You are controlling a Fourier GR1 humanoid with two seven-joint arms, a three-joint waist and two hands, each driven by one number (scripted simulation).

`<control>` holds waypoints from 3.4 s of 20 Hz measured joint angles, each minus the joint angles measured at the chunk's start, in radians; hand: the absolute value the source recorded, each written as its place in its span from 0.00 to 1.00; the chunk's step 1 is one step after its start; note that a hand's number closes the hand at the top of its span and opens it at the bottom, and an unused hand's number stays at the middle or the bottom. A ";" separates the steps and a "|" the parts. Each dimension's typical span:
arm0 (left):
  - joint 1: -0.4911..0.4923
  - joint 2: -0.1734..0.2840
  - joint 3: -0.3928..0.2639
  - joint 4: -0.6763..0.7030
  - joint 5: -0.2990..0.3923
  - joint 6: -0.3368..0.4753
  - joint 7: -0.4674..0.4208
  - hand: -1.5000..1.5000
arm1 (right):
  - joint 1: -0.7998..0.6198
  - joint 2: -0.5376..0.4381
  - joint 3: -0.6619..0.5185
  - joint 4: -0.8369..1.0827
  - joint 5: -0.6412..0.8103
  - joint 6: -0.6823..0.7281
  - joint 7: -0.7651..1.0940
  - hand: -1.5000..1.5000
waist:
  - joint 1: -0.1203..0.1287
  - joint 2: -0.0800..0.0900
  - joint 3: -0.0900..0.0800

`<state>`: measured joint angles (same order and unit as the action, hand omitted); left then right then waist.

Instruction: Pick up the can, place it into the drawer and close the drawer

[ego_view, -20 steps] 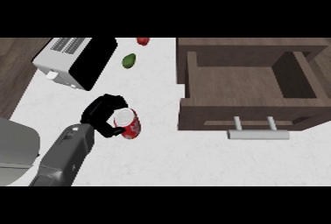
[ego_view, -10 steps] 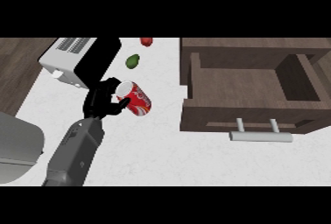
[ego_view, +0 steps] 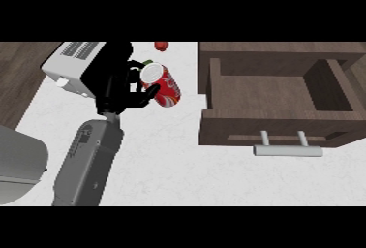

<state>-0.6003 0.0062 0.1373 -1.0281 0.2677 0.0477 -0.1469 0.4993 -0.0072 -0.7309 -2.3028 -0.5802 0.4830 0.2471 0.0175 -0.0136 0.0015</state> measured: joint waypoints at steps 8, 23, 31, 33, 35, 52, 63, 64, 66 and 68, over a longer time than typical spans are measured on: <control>0.000 -0.002 -0.147 -0.281 -0.014 0.205 0.212 1.00 | -0.018 -0.007 0.012 0.015 0.006 0.000 -0.006 0.00 | -0.018 0.008 -0.001; -0.347 -0.006 -0.271 -0.126 0.017 0.467 0.312 1.00 | -0.074 -0.007 0.029 0.027 0.025 -0.006 0.017 0.00 | -0.037 0.015 -0.001; -0.517 -0.006 -0.300 0.046 0.094 0.518 0.275 1.00 | -0.074 0.002 0.053 0.013 0.041 -0.017 0.016 0.00 | -0.045 0.016 -0.001; -0.556 -0.006 -0.313 0.098 0.119 0.534 0.254 1.00 | -0.076 0.003 0.061 0.004 0.042 -0.020 0.020 0.00 | -0.049 0.017 -0.001; -0.592 -0.006 -0.315 0.138 0.136 0.539 0.246 1.00 | -0.075 -0.009 0.052 0.005 0.028 -0.026 0.025 0.00 | -0.050 0.017 -0.001; -0.773 -0.006 -0.518 0.429 0.435 0.619 0.103 1.00 | -0.125 -0.025 0.056 0.030 0.034 -0.018 0.029 0.00 | -0.084 0.026 0.000; -0.807 -0.006 -0.634 0.544 0.544 0.644 0.065 0.00 | -0.137 -0.034 0.061 -0.005 0.015 -0.038 0.077 0.00 | -0.102 0.030 0.000; -0.807 -0.006 -0.648 0.544 0.556 0.658 0.064 0.00 | -0.146 -0.035 0.067 -0.004 0.020 -0.043 0.082 0.00 | -0.105 0.031 0.000; -0.811 -0.006 -0.663 0.557 0.572 0.676 0.061 0.00 | -0.141 -0.029 0.070 -0.008 0.023 -0.035 0.079 0.00 | -0.108 0.031 0.001; -0.806 -0.006 -0.679 0.561 0.586 0.687 0.049 0.00 | -0.147 -0.024 0.074 -0.008 0.029 -0.040 0.081 0.00 | -0.105 0.031 0.001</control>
<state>-1.4061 0.0001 -0.5421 -0.4666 0.8538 0.7342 -0.0980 0.3528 -0.0314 -0.6569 -2.3109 -0.5509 0.4432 0.3281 -0.0879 0.0178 0.0020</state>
